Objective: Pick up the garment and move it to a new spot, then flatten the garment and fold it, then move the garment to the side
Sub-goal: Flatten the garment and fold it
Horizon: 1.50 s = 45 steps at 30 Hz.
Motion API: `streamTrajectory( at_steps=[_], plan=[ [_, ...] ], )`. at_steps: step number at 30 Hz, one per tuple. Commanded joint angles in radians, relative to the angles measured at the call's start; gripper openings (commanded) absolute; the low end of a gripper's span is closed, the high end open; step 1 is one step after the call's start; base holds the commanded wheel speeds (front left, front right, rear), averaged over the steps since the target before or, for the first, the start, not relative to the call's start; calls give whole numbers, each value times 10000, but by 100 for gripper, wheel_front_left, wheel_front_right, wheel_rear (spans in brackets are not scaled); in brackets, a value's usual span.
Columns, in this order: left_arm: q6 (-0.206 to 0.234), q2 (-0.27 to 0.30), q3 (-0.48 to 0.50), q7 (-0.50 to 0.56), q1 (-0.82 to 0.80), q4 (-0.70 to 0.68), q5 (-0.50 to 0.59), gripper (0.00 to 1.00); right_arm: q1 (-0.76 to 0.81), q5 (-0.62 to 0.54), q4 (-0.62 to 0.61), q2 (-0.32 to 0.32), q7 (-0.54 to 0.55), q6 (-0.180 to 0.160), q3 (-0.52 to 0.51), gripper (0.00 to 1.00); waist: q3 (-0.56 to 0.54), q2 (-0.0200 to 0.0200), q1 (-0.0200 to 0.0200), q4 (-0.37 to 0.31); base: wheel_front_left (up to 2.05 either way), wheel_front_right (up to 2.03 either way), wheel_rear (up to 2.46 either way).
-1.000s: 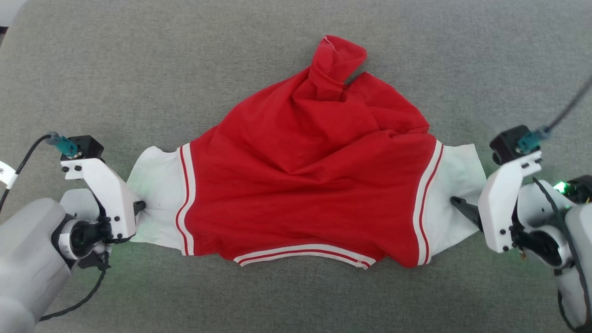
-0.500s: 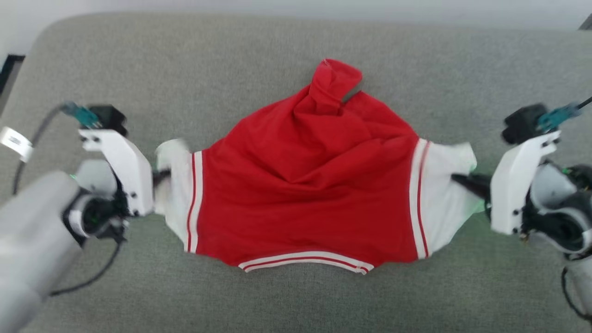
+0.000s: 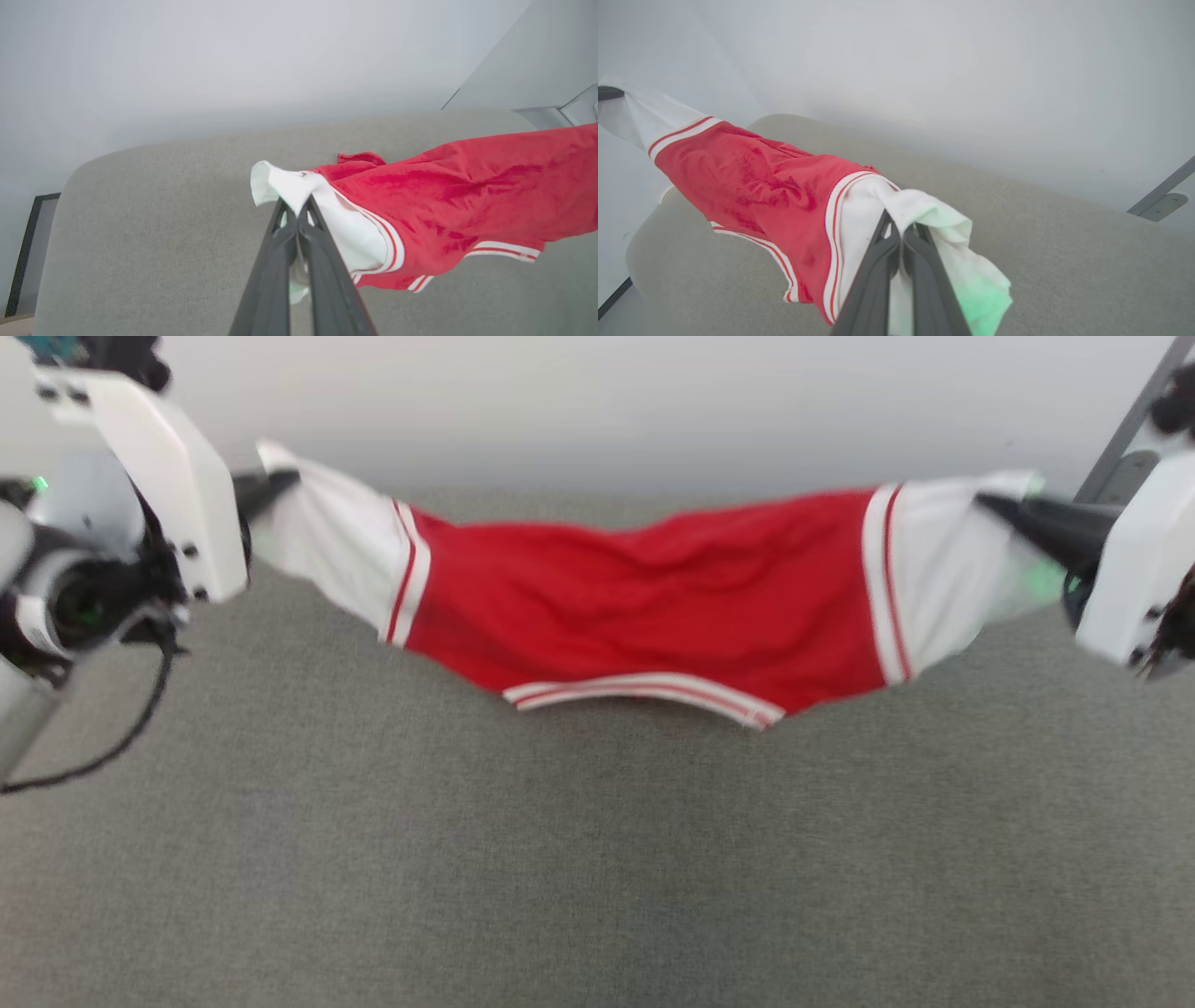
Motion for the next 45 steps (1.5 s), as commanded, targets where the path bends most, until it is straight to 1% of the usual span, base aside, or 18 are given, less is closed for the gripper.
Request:
streamTrajectory(
  at_steps=[1, 4, 6, 8, 12, 14, 18, 20, 23, 26, 29, 30, 33, 37, 38, 40, 42, 45],
  plan=[
    [112, 102, 192, -16, -370, -160, 80, 0, -411, -152, -5, -22, -147, 48, -128, 0, -294, 0, 0, -144, 0, 0, 0],
    [178, 143, 537, -203, -824, -305, 60, 0, -975, -263, 73, 46, -367, 48, -311, 0, -477, 0, 0, -220, 0, 0, 0],
    [160, 220, 669, -316, -1153, -348, 255, 0, -1348, -311, 120, 111, -498, 49, -331, 0, -585, 0, 0, -277, 0, 0, 0],
    [250, 293, 741, -395, -1441, -275, 423, 0, -1693, -373, 221, 187, -671, 49, -372, 0, -653, 0, 0, -340, 0, 0, 0],
    [225, 178, 891, -475, -1804, -123, 448, 0, -2176, -362, 372, 282, -870, 49, -384, 0, -702, 0, 0, -391, 0, 0, 0],
    [186, 175, 911, -504, -2063, 9, 640, 0, -2435, -341, 497, 300, -922, 49, -335, 0, -713, 0, 0, -418, 0, 0, 0],
    [33, -7, 964, -633, -2469, 329, 781, 0, -2897, -414, 664, 245, -1136, 49, -70, 0, -599, 0, 0, -465, 0, 0, 0],
    [-89, -85, 962, -761, -2619, 480, 928, 0, -3064, -462, 736, 240, -1304, 49, 74, 0, -428, 0, 0, -478, 0, 0, 0],
    [-274, -348, 950, -1135, -2828, 831, 1172, 0, -3357, -683, 885, 125, -1750, 49, 473, 0, -40, 0, 0, -469, 0, 0, 0],
    [-507, -679, 995, -1552, -3079, 1360, 1378, 0, -3824, -913, 1129, -83, -2429, 47, 1046, 0, 559, 0, 0, -445, 0, 0, 0],
    [-726, -1058, 1043, -2042, -3560, 2050, 1605, 0, -4548, -1224, 1788, -64, -3283, 26, 1417, 0, 1236, 0, 0, -430, 0, 0, 0],
    [-837, -1313, 1086, -2454, -3938, 2560, 1855, 0, -5122, -1646, 2378, 5, -4012, 26, 1596, 0, 1636, 0, 0, -419, 0, 0, 0],
    [-1034, -1618, 1146, -3355, -4641, 3251, 2359, 0, -6057, -2414, 3272, 144, -5397, 26, 1861, 0, 2151, 0, 0, -413, 0, 0, 0],
    [-1291, -1972, 1251, -5155, -5521, 3963, 3223, 0, -7176, -3751, 4403, 305, -7724, 21, 2105, 0, 2665, 0, 0, -368, 0, 0, 0],
    [-1355, -2051, 1295, -5826, -5740, 4048, 3480, 0, -7449, -4123, 4658, 366, -8340, 21, 2047, 0, 2772, 0, 0, -346, 0, 0, 0],
    [-1462, -2215, 1345, -6824, -5868, 4334, 3765, 0, -7728, -4688, 5232, 514, -9151, 23, 1987, 0, 2930, 0, 0, -279, 0, 0, 0],
    [-1656, -2367, 1286, -7430, -5839, 4540, 4008, 0, -7895, -5028, 5774, 634, -9662, 19, 2055, 0, 3044, 0, 0, -215, 0, 0, 0],
    [-1876, -2539, 1169, -7657, -5229, 5078, 4046, 0, -7707, -4866, 6493, 752, -9784, 23, 2577, 0, 3128, 0, 0, -144, 0, 0, 0]
  ],
)
